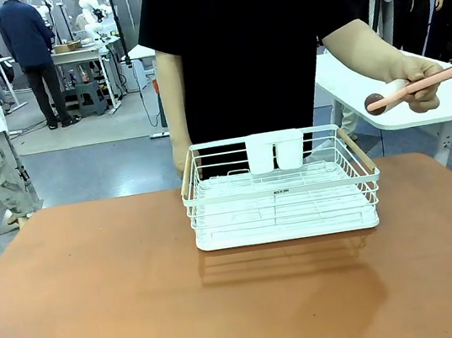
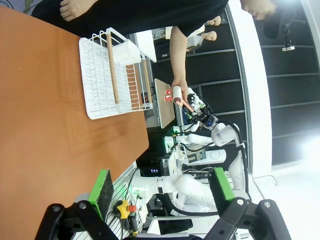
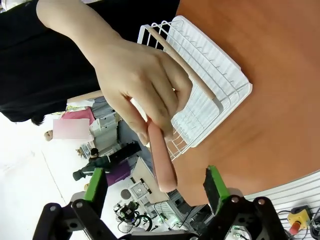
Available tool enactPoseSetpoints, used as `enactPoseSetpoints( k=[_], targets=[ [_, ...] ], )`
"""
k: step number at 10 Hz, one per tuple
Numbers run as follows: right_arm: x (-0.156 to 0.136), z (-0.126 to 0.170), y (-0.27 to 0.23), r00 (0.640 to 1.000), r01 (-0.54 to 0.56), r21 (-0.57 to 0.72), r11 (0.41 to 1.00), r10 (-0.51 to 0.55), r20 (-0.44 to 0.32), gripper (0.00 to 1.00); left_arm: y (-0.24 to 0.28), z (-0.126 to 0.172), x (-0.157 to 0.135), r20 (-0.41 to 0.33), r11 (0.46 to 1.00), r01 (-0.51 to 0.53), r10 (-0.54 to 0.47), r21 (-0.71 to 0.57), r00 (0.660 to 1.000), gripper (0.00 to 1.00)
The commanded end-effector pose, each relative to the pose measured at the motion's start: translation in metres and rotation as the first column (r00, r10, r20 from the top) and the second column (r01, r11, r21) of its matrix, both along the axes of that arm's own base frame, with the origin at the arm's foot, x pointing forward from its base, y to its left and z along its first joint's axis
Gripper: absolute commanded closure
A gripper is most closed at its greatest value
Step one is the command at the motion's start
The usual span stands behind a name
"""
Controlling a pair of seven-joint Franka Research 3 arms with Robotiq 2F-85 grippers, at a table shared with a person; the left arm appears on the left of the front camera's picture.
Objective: Clean the table.
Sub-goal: Pick up the Lint Roller when the human hands it over.
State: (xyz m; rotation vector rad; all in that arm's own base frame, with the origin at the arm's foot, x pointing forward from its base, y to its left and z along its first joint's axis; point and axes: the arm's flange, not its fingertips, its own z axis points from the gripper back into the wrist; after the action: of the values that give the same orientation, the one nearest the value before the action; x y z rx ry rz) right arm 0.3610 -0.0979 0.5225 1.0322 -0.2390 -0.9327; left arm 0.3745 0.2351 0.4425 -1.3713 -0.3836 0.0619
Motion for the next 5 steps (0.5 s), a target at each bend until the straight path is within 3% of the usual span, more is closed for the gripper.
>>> enactPoseSetpoints(
  k=[1, 5],
  targets=[
    [0.006, -0.0041, 0.0121, 1.0, 0.016, 0.002, 1.0, -0.016, 0.012, 0.0, 0.0019, 0.0008, -0.0017, 0.001, 1.0, -0.002, 0.002, 0.002, 1.0, 0.0],
    [0.0153, -0.0117, 0.0167, 0.999, 0.003, -0.012, 1.0, -0.003, 0.034, 0.0, 0.0019, 0.0008, -0.0017, 0.001, 1.0, -0.002, 0.002, 0.002, 1.0, 0.0]
  ],
)
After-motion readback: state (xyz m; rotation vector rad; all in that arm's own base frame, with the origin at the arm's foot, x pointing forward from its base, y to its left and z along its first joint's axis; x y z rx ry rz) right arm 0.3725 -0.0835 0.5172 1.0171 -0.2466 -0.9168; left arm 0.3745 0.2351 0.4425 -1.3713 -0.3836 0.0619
